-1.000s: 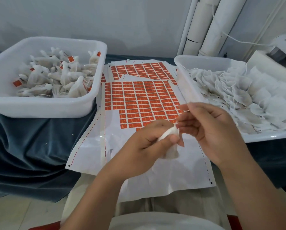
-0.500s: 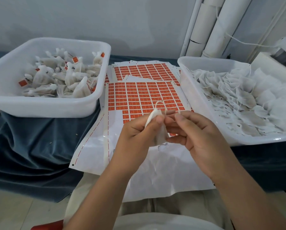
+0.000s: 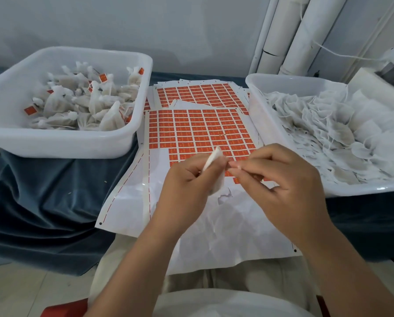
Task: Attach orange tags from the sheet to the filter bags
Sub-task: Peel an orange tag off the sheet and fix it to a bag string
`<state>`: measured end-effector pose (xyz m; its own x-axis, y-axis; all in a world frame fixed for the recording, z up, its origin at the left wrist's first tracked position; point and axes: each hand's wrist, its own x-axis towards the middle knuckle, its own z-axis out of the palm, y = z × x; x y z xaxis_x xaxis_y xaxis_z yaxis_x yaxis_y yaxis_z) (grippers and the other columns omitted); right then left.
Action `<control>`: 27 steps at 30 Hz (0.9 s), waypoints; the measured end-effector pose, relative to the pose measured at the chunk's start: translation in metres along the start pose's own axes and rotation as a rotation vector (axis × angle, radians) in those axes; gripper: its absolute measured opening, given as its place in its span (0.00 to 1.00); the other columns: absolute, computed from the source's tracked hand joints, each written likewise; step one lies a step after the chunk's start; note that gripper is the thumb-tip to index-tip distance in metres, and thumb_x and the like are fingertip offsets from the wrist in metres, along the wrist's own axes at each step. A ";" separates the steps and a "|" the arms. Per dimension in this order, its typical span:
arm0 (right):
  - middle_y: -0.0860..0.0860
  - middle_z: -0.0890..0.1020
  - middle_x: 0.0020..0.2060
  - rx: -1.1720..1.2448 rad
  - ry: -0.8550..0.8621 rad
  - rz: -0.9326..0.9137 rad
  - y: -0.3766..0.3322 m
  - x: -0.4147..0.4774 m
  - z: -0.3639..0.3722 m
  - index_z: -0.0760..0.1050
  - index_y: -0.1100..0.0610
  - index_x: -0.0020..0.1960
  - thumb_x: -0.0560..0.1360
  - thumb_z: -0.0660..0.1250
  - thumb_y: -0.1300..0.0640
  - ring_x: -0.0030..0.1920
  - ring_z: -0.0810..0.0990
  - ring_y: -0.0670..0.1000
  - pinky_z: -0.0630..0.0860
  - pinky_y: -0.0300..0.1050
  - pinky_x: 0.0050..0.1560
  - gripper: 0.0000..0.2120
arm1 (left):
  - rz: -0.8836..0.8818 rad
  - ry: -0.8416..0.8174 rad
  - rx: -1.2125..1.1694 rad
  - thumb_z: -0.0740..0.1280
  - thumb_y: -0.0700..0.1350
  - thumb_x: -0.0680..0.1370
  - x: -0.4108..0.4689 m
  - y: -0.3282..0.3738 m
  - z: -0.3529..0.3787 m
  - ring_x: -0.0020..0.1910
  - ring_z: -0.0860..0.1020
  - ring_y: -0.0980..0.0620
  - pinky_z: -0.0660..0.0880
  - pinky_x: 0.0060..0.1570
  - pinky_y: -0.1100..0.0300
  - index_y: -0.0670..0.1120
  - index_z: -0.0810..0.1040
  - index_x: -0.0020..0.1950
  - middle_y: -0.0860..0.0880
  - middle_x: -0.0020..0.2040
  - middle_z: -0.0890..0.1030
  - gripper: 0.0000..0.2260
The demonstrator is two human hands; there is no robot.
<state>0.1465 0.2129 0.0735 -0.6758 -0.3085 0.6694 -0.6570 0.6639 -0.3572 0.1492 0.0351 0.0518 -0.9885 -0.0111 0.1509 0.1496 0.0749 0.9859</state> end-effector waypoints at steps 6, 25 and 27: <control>0.52 0.83 0.51 -0.011 -0.150 -0.191 0.002 0.004 -0.005 0.88 0.54 0.54 0.79 0.71 0.52 0.52 0.80 0.51 0.76 0.43 0.52 0.10 | 0.122 -0.306 0.409 0.65 0.43 0.84 -0.001 -0.005 -0.006 0.40 0.78 0.56 0.72 0.40 0.67 0.59 0.77 0.41 0.60 0.37 0.79 0.15; 0.53 0.88 0.48 0.856 -0.343 0.702 0.013 0.001 0.005 0.88 0.50 0.47 0.61 0.79 0.31 0.54 0.85 0.61 0.82 0.65 0.61 0.25 | -0.102 -0.633 0.005 0.59 0.56 0.84 -0.007 -0.007 -0.010 0.56 0.80 0.53 0.77 0.60 0.65 0.59 0.77 0.54 0.58 0.53 0.82 0.08; 0.51 0.88 0.46 0.817 -0.334 0.636 0.010 0.002 0.003 0.88 0.47 0.49 0.70 0.74 0.36 0.50 0.86 0.57 0.83 0.59 0.56 0.17 | -0.083 -0.600 -0.057 0.57 0.59 0.82 -0.006 -0.001 -0.015 0.53 0.80 0.55 0.76 0.59 0.65 0.57 0.79 0.51 0.57 0.50 0.81 0.12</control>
<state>0.1373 0.2170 0.0694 -0.9464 -0.3204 0.0419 -0.0950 0.1518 -0.9838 0.1557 0.0202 0.0505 -0.8345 0.5505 0.0227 0.0561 0.0439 0.9975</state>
